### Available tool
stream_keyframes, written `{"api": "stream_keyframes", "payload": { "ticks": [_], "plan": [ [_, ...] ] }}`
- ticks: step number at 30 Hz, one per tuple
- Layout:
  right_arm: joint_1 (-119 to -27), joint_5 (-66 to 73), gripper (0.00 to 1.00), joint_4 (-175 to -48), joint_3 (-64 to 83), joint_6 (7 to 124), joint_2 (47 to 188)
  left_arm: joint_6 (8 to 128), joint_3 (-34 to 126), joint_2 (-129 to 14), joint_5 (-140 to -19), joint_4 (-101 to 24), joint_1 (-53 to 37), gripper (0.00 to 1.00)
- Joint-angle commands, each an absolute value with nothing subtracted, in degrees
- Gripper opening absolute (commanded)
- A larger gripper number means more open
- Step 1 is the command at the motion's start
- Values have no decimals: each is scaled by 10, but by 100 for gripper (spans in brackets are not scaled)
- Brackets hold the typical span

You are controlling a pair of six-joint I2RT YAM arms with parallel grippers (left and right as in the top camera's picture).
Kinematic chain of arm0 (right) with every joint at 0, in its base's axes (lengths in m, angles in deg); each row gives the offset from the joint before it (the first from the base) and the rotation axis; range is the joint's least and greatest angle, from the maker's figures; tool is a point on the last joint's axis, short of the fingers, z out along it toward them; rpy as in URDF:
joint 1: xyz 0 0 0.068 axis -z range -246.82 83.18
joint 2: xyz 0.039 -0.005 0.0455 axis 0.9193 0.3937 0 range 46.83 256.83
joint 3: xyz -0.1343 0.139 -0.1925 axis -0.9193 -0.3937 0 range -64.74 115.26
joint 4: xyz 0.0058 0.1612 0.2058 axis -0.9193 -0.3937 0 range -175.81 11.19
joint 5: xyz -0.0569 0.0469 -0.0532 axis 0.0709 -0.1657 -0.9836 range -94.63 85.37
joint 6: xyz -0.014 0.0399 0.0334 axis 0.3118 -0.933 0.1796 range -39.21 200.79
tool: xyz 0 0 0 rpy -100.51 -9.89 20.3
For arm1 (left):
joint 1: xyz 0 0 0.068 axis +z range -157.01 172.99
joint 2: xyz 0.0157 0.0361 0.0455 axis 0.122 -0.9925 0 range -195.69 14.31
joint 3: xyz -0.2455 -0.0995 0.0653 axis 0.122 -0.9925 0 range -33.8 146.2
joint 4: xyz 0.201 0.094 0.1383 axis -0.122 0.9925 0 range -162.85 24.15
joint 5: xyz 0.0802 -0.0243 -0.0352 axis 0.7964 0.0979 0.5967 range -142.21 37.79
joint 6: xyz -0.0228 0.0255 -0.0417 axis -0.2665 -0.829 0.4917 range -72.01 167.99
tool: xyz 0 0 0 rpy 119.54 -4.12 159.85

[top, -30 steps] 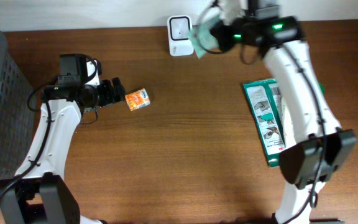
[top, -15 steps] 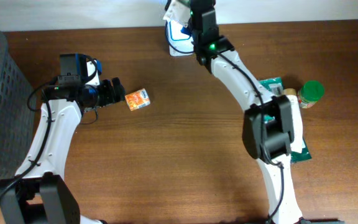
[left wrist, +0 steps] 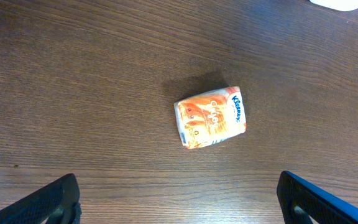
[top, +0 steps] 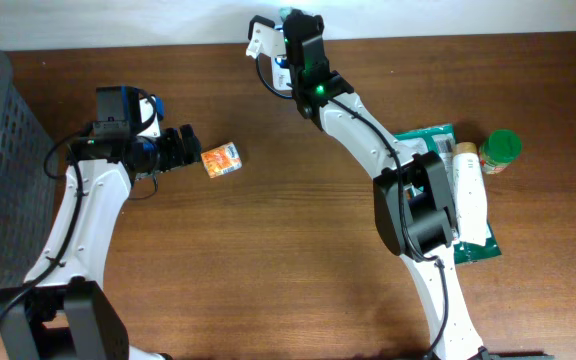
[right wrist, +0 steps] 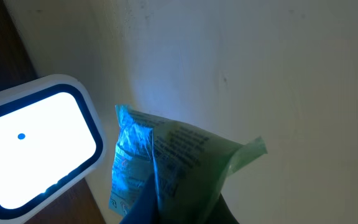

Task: Scan the item barcode
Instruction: 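Hold the light green pouch up in front of the scanner, then carry the pouch right and drop it on the item pile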

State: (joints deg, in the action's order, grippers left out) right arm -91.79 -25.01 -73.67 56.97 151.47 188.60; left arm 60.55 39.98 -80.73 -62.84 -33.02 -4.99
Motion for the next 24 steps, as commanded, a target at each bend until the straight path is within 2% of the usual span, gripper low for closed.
{"api": "stream_keyframes", "payload": {
  "ticks": [1,3,10,12,13,15,18,20,22,24],
  "plan": [
    [-925,-263,4,-744,576,1501,1877,599,402,-805,-627,-331,-49,99],
    [-926,-257,4,-775,576,1459,1855,599,402,-805,-627,-331,-49,99],
    [-915,-246,4,-925,576,1195,1680,599,402,-805,-627,-331,-49,99],
    [-912,-246,4,-1039,576,1014,1619,599,402,-805,-627,-331,-49,99],
    [-902,-243,4,-1127,576,845,1585,599,402,-805,-627,-331,-49,99],
    [-879,-202,4,-1241,576,730,1555,599,402,-805,-627,-331,-49,99],
    [-818,-106,4,-1419,576,646,1542,599,402,-805,-627,-331,-49,99],
    [-763,-104,4,-1534,573,620,1561,599,402,-805,-627,-331,-49,99],
    [-720,-104,4,-1569,545,616,1583,599,402,-805,-627,-331,-49,99],
    [-684,-104,4,-1526,487,616,1608,599,402,-805,-627,-331,-49,99]
  ]
}}
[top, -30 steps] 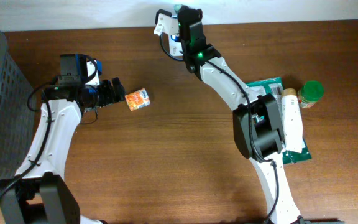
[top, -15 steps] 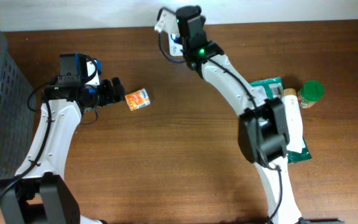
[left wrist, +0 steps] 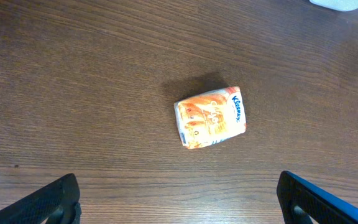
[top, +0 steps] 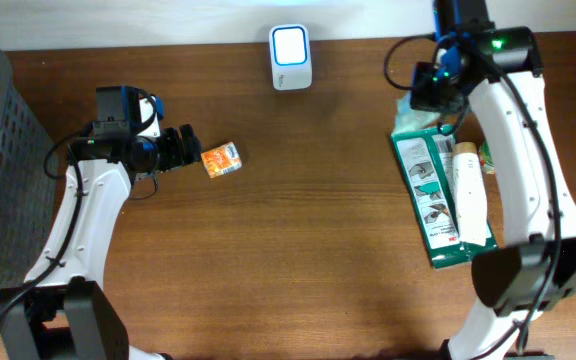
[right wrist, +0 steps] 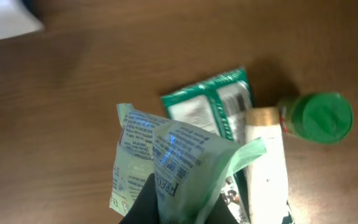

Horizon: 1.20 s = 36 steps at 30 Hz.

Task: Scan the item barcode
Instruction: 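Carry the pouch right and drop it on the item pile, then move the right gripper to the orange tissue pack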

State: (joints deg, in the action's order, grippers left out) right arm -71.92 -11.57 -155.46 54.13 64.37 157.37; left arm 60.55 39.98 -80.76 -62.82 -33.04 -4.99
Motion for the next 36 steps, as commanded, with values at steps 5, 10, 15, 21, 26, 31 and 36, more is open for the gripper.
{"api": "stream_keyframes", "payload": {
  "ticks": [5,10,15,21,26,31,36],
  "plan": [
    [-637,-104,9,-1425,373,617,1642,599,402,-805,-627,-331,-49,99],
    [-605,-104,82,-1464,369,632,1643,599,402,-805,-627,-331,-49,99],
    [-608,17,80,-1596,448,732,1642,599,402,-805,-627,-331,-50,99],
    [-731,209,75,-1481,493,755,1653,599,402,-805,-627,-331,-50,99],
    [-883,209,69,-1299,493,714,1724,599,402,-805,-627,-331,-50,99],
    [-968,193,68,-1197,493,713,1802,599,402,-805,-627,-331,-50,99],
    [-987,192,58,-1135,493,713,1851,599,402,-805,-627,-331,-50,99]
  ]
}}
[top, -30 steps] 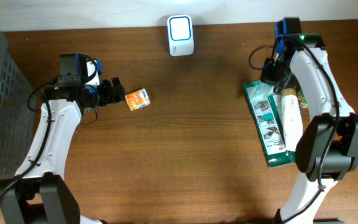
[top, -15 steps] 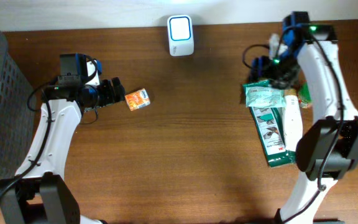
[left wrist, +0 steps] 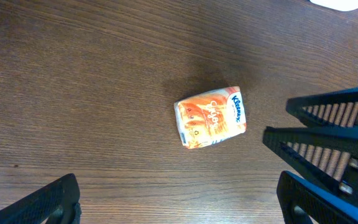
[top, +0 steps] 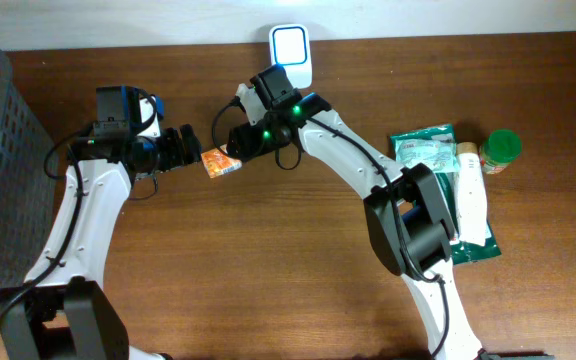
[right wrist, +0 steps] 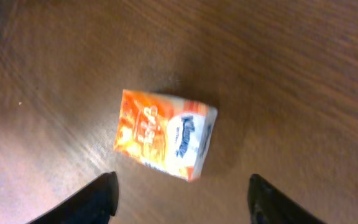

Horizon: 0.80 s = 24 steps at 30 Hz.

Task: Scan the item barcode
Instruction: 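Move the right gripper to the orange tissue pack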

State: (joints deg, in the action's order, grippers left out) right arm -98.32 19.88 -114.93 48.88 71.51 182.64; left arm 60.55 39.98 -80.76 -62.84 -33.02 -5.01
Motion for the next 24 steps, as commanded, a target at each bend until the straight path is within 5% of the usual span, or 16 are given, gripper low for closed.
{"api": "stream_keyframes", "payload": {
  "ticks": [1,11,14,16,24],
  "plan": [
    [-988,196,56,-1128,493,713,1860,599,402,-805,-627,-331,-50,99],
    [-1006,219,40,-1087,493,713,1902,599,402,-805,-627,-331,-50,99],
    [-1006,219,13,-1087,493,713,1902,599,402,-805,-627,-331,-50,99],
    [-1002,220,4,-1092,493,713,1900,599,402,-805,-627,-331,-50,99],
    [-929,172,4,-1304,493,713,1764,599,402,-805,-627,-331,-50,99]
  ]
}}
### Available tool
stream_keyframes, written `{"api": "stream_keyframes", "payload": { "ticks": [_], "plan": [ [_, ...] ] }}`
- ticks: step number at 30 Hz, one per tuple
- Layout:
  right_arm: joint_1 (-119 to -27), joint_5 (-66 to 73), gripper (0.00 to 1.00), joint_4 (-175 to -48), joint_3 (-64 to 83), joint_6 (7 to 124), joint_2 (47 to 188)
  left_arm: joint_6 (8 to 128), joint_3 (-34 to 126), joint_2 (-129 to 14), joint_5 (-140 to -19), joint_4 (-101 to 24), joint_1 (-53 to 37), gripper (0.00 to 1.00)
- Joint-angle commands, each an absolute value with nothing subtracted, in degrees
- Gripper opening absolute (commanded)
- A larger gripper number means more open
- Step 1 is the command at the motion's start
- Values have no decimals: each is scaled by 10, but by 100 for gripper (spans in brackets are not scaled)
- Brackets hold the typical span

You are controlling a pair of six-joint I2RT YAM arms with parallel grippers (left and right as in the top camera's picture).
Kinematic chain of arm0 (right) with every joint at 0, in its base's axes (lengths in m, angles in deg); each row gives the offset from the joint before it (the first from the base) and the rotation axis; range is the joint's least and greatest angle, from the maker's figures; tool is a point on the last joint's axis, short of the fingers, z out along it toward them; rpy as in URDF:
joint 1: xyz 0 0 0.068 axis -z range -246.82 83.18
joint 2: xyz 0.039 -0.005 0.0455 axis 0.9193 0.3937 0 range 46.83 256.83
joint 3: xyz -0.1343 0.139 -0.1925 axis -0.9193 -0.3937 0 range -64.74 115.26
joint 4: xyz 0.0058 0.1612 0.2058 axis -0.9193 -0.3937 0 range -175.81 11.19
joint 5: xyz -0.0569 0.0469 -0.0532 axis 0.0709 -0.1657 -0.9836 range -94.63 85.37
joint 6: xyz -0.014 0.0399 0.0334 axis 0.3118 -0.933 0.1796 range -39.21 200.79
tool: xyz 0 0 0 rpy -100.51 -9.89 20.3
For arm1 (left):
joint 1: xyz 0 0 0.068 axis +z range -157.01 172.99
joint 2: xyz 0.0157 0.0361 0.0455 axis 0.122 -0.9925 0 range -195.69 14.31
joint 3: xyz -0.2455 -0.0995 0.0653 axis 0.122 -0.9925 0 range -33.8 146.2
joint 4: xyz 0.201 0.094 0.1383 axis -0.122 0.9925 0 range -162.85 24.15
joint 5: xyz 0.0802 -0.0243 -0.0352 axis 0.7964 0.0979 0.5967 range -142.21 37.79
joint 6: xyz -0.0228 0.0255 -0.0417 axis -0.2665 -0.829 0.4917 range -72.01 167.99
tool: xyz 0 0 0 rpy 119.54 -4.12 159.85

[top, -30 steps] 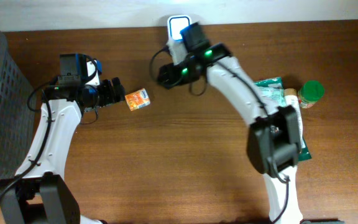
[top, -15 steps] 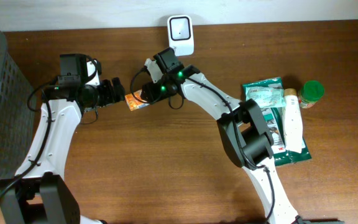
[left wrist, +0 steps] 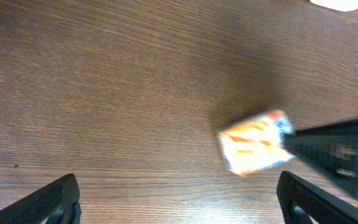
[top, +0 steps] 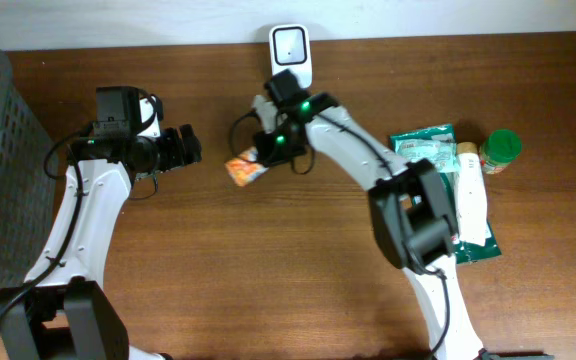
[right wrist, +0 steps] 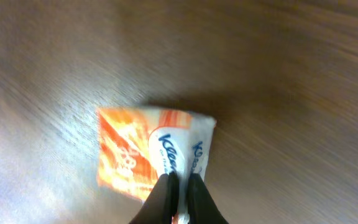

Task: Scan the item barcode
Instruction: 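Move the right gripper to the orange tissue pack, then grasp the orange tissue pack with the right gripper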

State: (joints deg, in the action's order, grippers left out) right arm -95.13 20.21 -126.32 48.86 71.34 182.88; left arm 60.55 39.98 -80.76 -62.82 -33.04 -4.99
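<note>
The item is a small orange and white Kleenex tissue pack point(top: 243, 170), blurred in the left wrist view point(left wrist: 253, 149). My right gripper point(top: 266, 152) is shut on the pack's white end point(right wrist: 180, 182), with the pack point(right wrist: 138, 155) sticking out to the left of its fingers. The pack is tilted at mid-table. The white scanner point(top: 290, 47) stands at the back edge, its screen lit. My left gripper point(top: 184, 145) hangs open left of the pack, fingers point(left wrist: 51, 202) wide apart and holding nothing.
A grey mesh basket fills the left side. At the right lie a green pouch point(top: 423, 148) on a green packet point(top: 473, 245), a white tube point(top: 468, 195) and a green-lidded jar point(top: 501, 150).
My right gripper was open over the tissue pack and is now shut on its white end. The pack has shifted a little right and toward the front, and is tilted. The left arm is unchanged.
My right gripper held a green pouch up by the lit scanner. Then it had the pouch over the pile at the right. Then the pouch lay on that pile and the gripper stood open at the tissue pack, which it now grips.
</note>
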Motion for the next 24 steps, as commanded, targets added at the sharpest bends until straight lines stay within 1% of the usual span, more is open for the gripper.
{"api": "stream_keyframes", "payload": {
  "ticks": [1,3,5,6,7,8,10,11,12,15,17,18,20,23,24],
  "plan": [
    [-921,172,4,-1337,493,706,1758,599,402,-805,-627,-331,-50,99],
    [-910,172,4,-1401,492,685,1760,599,402,-805,-627,-331,-50,99],
    [-910,160,4,-1452,487,688,1765,599,402,-805,-627,-331,-50,99],
    [-912,150,6,-1461,487,733,1765,599,402,-805,-627,-331,-50,99],
    [-912,150,18,-1455,488,770,1765,599,402,-805,-627,-331,-50,99],
    [-912,150,26,-1437,488,798,1765,599,402,-805,-627,-331,-50,99],
    [-918,159,29,-1410,487,801,1765,599,402,-805,-627,-331,-50,99],
    [-928,159,29,-1393,487,780,1766,599,402,-805,-627,-331,-50,99],
    [-941,159,30,-1367,487,731,1769,599,402,-805,-627,-331,-50,99],
    [-973,154,29,-1277,487,599,1787,599,402,-805,-627,-331,-50,99],
    [-991,118,20,-1223,487,519,1808,599,402,-805,-627,-331,-50,99],
    [-999,112,15,-1201,487,498,1821,599,402,-805,-627,-331,-50,99],
    [-1007,114,7,-1196,487,476,1841,599,402,-805,-627,-331,-50,99],
    [-1009,118,5,-1232,486,478,1845,599,402,-805,-627,-331,-50,99],
    [-1009,139,4,-1251,486,502,1845,599,402,-805,-627,-331,-50,99]
  ]
}}
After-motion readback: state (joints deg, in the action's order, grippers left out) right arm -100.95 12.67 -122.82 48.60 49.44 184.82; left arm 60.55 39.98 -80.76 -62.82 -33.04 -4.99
